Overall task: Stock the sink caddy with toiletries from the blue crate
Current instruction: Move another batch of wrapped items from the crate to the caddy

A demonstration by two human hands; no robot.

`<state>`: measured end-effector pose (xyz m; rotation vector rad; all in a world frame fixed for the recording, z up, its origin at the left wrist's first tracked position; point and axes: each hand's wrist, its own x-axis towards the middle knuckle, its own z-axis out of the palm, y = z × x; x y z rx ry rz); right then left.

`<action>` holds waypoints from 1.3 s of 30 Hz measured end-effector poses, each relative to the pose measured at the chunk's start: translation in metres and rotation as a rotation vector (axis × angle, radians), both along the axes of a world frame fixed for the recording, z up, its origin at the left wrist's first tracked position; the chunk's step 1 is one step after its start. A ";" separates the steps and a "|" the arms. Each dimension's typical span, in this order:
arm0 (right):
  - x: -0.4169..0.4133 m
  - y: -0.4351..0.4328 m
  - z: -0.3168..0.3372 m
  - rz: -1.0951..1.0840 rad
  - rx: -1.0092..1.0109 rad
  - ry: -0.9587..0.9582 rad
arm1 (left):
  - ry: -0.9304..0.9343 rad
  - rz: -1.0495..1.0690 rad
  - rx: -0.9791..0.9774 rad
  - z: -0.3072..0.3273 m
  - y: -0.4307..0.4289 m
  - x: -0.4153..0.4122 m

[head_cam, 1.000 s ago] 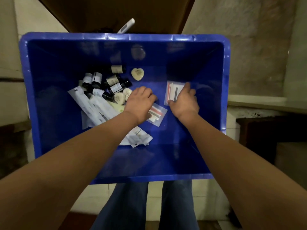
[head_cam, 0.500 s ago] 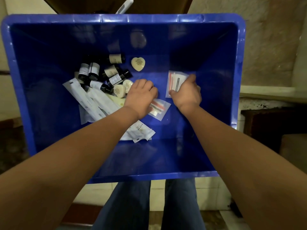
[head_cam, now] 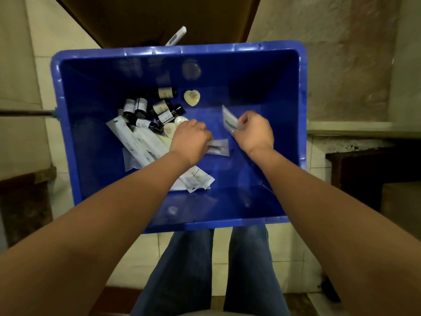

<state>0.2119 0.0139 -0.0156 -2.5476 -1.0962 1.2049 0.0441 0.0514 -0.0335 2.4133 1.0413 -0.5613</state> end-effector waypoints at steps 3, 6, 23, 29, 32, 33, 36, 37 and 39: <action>0.000 0.002 0.026 0.032 0.043 0.027 | 0.007 0.126 -0.058 0.020 -0.001 -0.004; -0.001 0.008 0.052 0.102 0.065 0.010 | 0.013 0.239 -0.067 0.043 -0.002 -0.007; 0.005 0.019 0.180 0.212 0.090 0.186 | -0.496 0.889 -0.482 0.170 0.006 0.009; 0.020 0.009 0.215 0.115 0.189 0.167 | -0.633 0.929 -0.591 0.204 -0.001 0.028; 0.027 0.004 0.228 0.067 0.249 0.146 | -0.615 0.899 -0.566 0.219 -0.002 0.040; 0.029 0.002 0.232 0.050 0.269 0.135 | -0.608 0.889 -0.551 0.223 -0.002 0.045; 0.038 -0.008 0.244 -0.011 0.343 0.112 | -0.623 0.878 -0.557 0.235 -0.003 0.058; 0.041 -0.012 0.247 -0.034 0.372 0.101 | -0.633 0.872 -0.558 0.238 -0.004 0.063; 0.047 -0.023 0.253 -0.082 0.416 0.080 | -0.666 0.865 -0.560 0.245 -0.006 0.073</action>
